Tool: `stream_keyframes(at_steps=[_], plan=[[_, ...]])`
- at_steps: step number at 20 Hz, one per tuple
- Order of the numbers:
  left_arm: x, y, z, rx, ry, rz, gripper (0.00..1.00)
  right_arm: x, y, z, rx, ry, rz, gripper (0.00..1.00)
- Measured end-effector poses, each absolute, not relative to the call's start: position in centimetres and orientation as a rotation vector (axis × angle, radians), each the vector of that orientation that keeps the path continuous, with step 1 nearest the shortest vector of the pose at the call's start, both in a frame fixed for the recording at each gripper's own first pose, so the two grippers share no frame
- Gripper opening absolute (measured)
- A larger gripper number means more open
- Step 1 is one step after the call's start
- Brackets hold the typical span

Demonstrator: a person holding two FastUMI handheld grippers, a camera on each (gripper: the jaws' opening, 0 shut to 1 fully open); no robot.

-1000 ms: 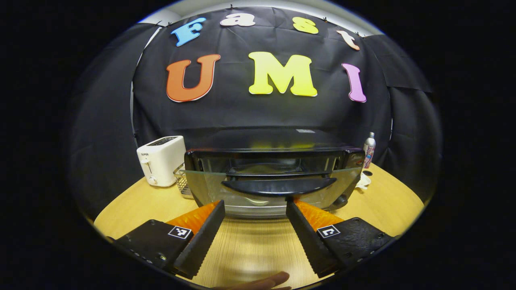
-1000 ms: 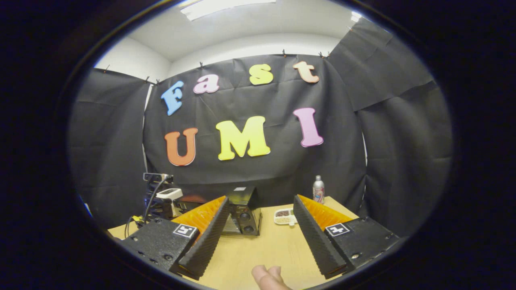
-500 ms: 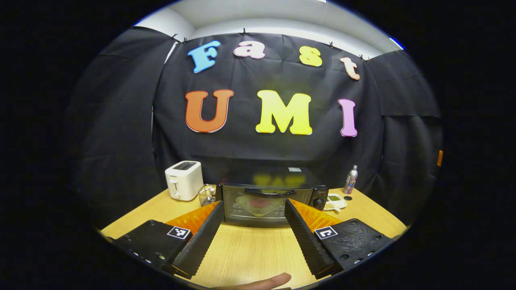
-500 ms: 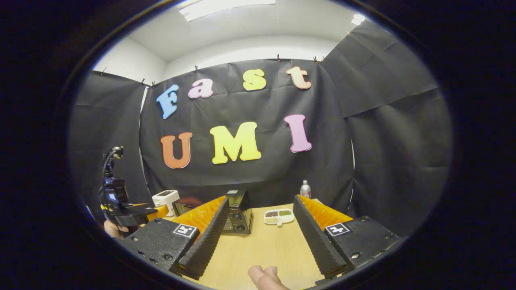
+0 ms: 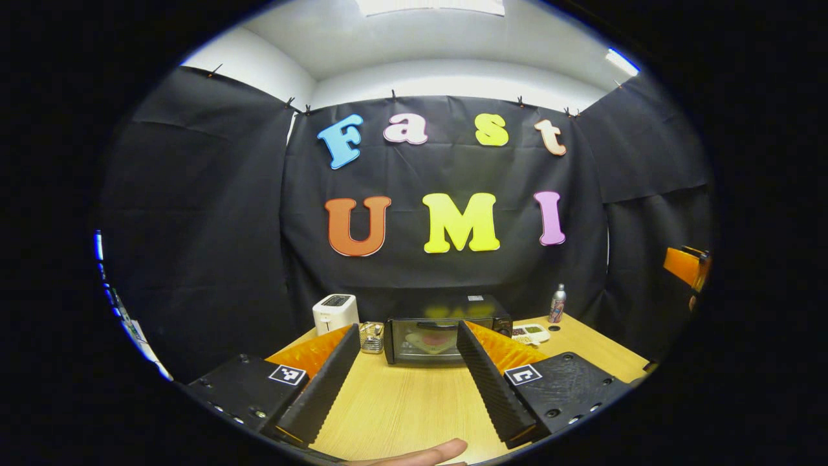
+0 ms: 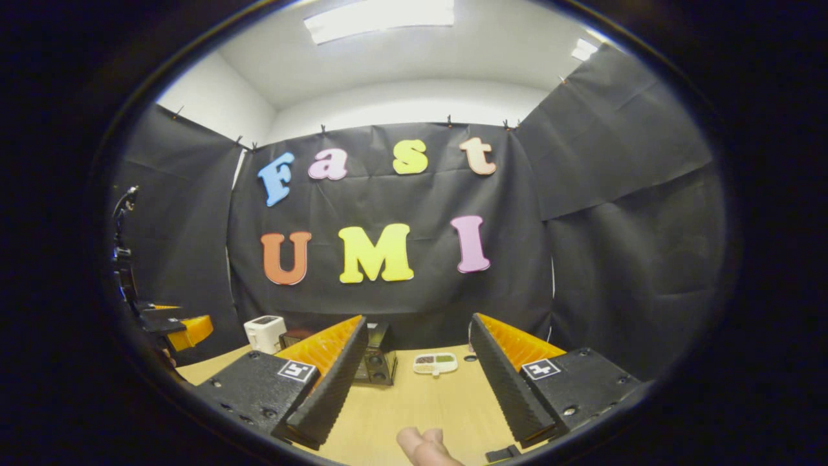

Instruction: Open the electric oven with the left hand, put the food in, and close the electric oven.

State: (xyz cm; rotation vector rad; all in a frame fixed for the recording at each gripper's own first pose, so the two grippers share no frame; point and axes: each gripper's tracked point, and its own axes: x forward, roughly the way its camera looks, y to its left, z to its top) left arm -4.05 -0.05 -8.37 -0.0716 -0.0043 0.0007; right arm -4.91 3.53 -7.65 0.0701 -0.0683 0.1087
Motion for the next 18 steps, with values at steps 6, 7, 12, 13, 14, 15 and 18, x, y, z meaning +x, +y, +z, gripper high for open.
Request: stream_keyframes(at_steps=[6,7,12,13,14,15,18], plan=[[-6.7,0.2,-8.1,-0.073,-0.035,-0.023,0.95,-4.9,3.0,-9.4,0.019,-0.024,0.090,0.96],[-6.7,-0.1,-8.2,-0.078,-0.034,-0.034,0.95,-4.9,3.0,-9.5,0.014,-0.022,0.089,0.96],[-7.0,0.0,-7.7,-0.026,-0.051,-0.026,0.95,-5.1,4.0,-10.0,0.003,-0.004,0.115,0.96],[-7.1,-0.3,-7.6,-0.024,-0.057,-0.033,0.95,-5.0,4.0,-9.9,0.005,-0.005,0.117,0.96],[-7.2,-0.6,-7.5,-0.027,-0.059,-0.043,0.96,-5.0,4.0,-10.0,0.006,-0.004,0.118,0.96],[-7.3,-0.8,-7.5,-0.030,-0.060,-0.049,0.96,-5.0,4.0,-10.0,0.004,-0.002,0.117,0.96],[-7.1,-0.5,-7.2,-0.026,-0.077,-0.043,0.96,-4.8,3.7,-10.2,0.004,0.003,0.103,1.00]])
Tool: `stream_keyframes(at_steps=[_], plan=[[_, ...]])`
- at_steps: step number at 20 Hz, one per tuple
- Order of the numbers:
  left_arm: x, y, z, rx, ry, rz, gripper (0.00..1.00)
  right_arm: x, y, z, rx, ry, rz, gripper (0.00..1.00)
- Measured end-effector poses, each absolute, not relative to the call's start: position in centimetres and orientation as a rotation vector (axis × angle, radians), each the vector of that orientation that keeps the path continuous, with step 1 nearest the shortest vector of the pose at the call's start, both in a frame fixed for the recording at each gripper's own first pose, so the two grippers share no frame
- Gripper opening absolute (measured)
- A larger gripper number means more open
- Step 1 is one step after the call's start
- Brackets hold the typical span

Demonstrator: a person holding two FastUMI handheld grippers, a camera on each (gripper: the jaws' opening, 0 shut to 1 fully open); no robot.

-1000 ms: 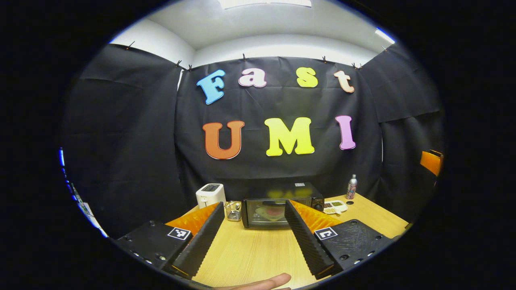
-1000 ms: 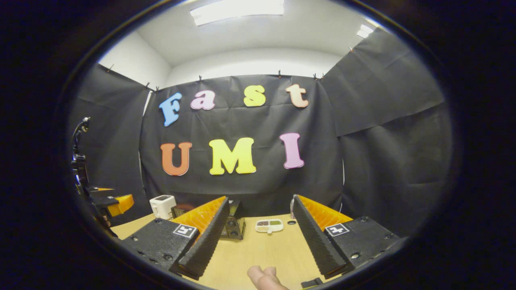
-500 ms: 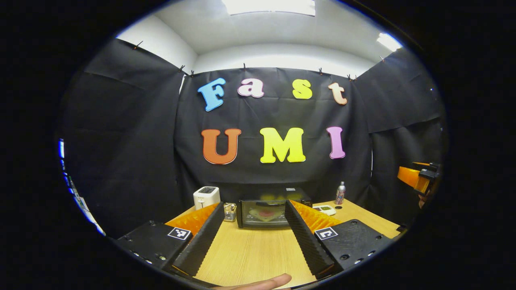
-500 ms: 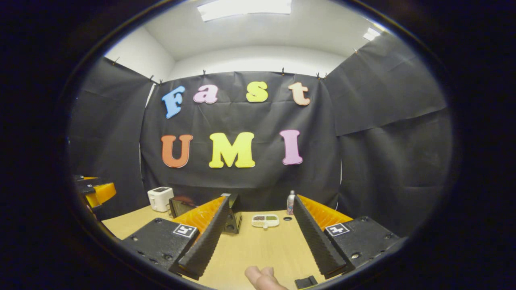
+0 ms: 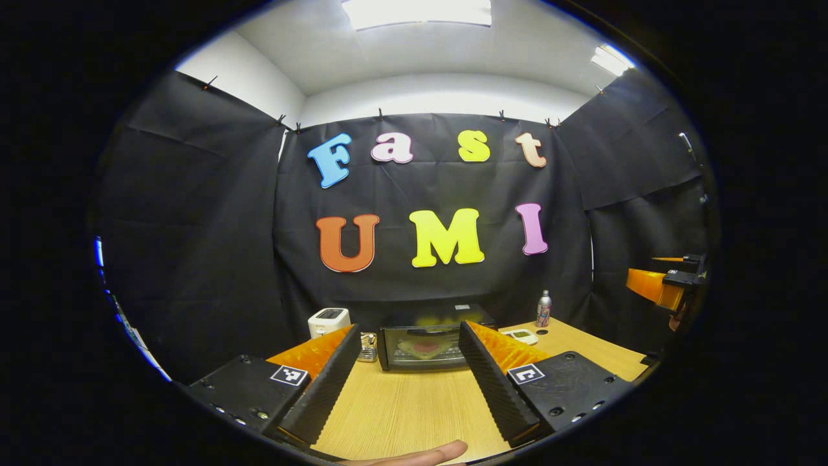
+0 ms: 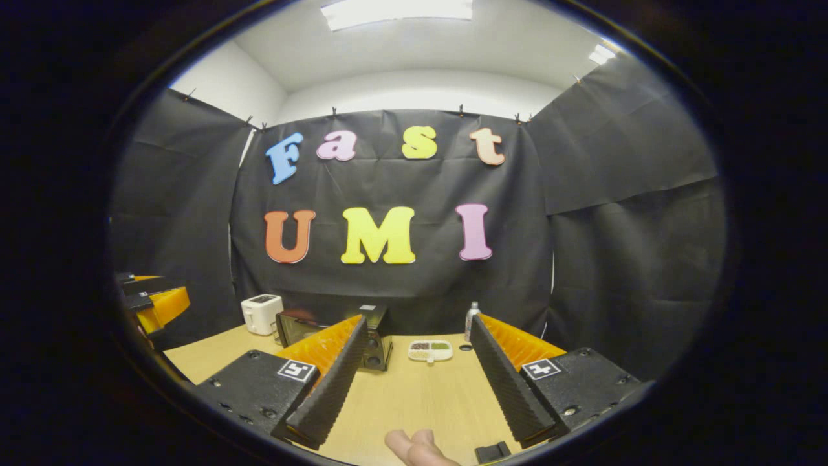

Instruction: Open the electric oven with the left hand, put the food in, and close the electric oven.

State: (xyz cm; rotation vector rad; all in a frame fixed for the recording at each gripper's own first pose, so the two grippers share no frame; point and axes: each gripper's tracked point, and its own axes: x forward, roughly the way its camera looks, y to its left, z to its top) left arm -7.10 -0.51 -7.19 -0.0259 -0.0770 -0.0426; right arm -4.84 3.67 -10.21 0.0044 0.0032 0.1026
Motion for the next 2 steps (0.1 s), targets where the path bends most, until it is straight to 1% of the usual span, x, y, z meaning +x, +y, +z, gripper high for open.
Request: stream_keyframes(at_steps=[2], plan=[[-7.18,-0.53,-6.59,-0.023,-0.105,-0.040,0.97,-4.92,3.64,-10.21,0.013,0.000,0.101,1.00]])
